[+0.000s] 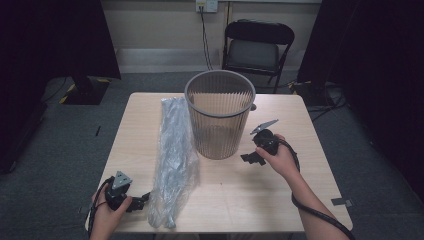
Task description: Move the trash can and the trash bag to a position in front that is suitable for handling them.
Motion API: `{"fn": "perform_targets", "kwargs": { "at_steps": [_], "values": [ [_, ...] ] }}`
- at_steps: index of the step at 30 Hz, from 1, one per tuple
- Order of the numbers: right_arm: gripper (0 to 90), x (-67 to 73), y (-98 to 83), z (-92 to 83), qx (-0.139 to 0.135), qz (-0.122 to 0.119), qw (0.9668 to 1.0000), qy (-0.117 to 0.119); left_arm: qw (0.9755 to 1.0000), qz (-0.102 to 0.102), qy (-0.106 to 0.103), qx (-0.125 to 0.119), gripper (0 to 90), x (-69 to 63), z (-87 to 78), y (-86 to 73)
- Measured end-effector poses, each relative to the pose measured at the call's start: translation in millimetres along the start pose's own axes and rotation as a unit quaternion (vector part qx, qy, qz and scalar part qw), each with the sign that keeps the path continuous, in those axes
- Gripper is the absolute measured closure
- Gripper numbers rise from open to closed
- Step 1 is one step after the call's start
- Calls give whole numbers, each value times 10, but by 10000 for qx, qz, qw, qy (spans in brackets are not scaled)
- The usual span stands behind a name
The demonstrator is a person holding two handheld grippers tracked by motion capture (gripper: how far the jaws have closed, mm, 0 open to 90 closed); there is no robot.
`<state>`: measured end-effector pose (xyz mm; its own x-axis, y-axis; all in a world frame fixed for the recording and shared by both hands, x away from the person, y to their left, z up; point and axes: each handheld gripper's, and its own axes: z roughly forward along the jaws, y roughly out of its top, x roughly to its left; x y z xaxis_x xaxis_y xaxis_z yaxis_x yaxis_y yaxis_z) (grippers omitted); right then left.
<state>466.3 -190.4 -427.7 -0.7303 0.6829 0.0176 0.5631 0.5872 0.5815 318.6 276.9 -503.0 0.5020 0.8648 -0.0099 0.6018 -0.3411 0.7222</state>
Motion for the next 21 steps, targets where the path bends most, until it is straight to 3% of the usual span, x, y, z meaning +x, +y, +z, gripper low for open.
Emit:
{"fn": "perform_targets", "kwargs": {
  "at_steps": [13, 21],
  "values": [
    [148, 6, 67, -151, 394, -135, 9991, 112, 10000, 24, -2, 10, 35, -3, 0, -1],
    [148, -22, 119, -213, 472, -174, 9986, 146, 10000, 21, -21, 18, 34, -2, 1, 0]
  ]
}}
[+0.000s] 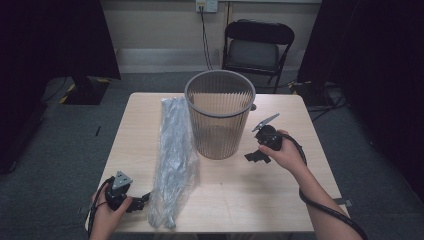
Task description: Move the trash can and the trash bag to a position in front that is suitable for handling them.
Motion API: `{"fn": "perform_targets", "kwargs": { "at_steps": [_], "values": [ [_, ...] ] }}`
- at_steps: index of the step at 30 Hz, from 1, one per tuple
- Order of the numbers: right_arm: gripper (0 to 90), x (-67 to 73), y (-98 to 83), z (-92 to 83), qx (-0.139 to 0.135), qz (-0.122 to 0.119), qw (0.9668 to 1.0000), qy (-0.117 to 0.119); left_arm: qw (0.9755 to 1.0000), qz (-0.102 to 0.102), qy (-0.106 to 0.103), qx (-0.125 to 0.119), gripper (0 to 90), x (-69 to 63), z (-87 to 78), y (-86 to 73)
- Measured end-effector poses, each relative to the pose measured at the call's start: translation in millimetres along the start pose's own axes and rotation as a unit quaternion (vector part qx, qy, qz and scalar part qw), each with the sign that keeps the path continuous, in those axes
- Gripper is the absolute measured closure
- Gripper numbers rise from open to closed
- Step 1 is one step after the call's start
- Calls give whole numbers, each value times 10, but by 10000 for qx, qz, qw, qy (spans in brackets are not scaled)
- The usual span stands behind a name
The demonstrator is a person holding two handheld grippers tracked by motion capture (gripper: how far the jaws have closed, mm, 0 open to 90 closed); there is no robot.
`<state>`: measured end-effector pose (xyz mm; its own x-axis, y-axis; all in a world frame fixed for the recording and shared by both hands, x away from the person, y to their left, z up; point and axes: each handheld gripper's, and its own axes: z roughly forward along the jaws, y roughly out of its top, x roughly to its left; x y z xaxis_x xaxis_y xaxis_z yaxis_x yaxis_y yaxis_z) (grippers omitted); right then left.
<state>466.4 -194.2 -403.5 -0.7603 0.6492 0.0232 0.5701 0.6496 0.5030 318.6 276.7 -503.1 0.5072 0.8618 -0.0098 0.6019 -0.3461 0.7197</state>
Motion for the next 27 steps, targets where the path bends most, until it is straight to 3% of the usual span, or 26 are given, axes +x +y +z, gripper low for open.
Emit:
{"fn": "perform_targets", "kwargs": {
  "at_steps": [12, 19, 27],
  "values": [
    [148, -31, 22, -100, -72, -22, 10000, 59, 10000, 43, -11, 42, 9, -4, 10, 8],
    [148, -42, 24, -133, 229, -18, 9997, 77, 10000, 55, -49, 42, 0, -5, 37, 29],
    [149, -43, 40, -224, 294, 154, 9994, 37, 9999, 76, -39, 60, 0, -2, 38, 34]
  ]
}}
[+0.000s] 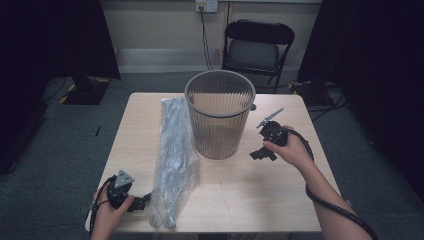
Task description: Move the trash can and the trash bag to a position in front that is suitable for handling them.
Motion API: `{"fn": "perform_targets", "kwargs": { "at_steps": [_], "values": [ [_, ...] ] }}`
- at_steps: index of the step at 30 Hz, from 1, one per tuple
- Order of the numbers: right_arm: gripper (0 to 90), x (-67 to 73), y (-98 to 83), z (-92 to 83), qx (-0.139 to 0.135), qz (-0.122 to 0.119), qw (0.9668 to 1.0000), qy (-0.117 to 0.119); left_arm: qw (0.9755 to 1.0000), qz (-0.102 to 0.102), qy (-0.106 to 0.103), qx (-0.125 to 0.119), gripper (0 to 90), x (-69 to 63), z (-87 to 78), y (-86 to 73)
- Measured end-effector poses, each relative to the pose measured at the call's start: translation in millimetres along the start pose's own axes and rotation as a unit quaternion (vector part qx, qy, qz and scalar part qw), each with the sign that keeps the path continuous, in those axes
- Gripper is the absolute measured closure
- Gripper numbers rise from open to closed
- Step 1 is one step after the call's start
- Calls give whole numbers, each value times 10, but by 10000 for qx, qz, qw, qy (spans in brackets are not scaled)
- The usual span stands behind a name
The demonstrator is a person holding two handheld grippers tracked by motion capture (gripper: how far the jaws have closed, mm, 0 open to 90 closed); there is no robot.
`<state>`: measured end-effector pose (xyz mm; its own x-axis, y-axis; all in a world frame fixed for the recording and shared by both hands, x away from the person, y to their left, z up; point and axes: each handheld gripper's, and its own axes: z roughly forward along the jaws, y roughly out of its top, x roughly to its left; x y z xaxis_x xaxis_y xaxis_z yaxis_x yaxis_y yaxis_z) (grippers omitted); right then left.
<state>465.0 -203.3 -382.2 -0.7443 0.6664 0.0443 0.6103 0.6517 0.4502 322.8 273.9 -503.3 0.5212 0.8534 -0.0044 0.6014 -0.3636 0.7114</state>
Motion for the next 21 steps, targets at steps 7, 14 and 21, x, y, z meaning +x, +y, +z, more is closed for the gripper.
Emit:
{"fn": "perform_targets", "kwargs": {
  "at_steps": [7, 14, 21],
  "values": [
    [149, 19, 0, -120, -81, -1, 10000, -3, 10000, -10, -3, -4, 0, -2, 1, -1],
    [149, 23, 39, -181, 13, -28, 10000, 5, 10000, -24, 7, -22, 0, -11, -2, -6],
    [149, -16, 63, -168, -57, 5, 10000, 11, 10000, -6, -13, 0, 0, -5, 2, 1]
  ]
}}
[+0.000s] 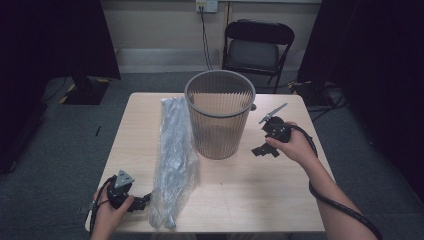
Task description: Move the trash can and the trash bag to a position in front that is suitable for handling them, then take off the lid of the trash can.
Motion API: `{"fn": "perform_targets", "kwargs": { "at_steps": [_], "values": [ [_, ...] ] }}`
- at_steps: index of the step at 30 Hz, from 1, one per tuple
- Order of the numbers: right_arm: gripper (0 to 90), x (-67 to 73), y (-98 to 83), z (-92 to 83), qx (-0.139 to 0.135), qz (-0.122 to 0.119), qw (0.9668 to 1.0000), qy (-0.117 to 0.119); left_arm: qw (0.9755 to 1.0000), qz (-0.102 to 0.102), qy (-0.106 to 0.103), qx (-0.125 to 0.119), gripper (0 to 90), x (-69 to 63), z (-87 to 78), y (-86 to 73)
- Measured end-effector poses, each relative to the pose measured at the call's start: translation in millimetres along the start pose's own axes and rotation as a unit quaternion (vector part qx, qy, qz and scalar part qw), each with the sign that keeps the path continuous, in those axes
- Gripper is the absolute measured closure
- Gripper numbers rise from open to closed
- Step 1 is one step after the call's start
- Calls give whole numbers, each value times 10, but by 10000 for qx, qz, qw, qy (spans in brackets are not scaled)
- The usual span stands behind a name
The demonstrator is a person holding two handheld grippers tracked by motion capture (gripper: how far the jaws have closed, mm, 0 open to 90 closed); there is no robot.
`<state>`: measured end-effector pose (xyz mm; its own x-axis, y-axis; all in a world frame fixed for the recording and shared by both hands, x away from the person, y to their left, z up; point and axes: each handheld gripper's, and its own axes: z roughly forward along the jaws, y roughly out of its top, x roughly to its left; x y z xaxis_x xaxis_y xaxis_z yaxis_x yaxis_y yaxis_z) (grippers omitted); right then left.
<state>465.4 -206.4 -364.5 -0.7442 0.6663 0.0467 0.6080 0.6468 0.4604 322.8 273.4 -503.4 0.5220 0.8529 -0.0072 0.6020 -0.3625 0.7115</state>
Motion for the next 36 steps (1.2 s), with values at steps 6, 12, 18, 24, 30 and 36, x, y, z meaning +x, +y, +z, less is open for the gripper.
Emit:
{"fn": "perform_targets", "kwargs": {
  "at_steps": [6, 12, 18, 24, 30, 36],
  "values": [
    [149, -24, -47, -7, -10, 90, 10000, 10, 10000, 5, -10, -7, 0, 1, 6, 5],
    [149, -22, -48, -72, 128, -16, 9999, -55, 10000, 0, -6, -14, 0, 0, 6, 5],
    [149, -2, 32, -168, 236, -36, 9997, -75, 10000, 0, -3, -13, 0, 0, 6, 5],
    [152, 12, 112, -267, 206, -52, 9996, -201, 10000, 20, 5, -5, 0, 2, 4, 4],
    [152, 30, 178, -375, 204, -42, 9995, -235, 10000, 19, 2, -10, 0, 1, 4, 4],
    [152, 39, 246, -502, 198, -72, 9994, -282, 10000, 17, 20, -2, 0, -3, 0, 4]
  ]
}}
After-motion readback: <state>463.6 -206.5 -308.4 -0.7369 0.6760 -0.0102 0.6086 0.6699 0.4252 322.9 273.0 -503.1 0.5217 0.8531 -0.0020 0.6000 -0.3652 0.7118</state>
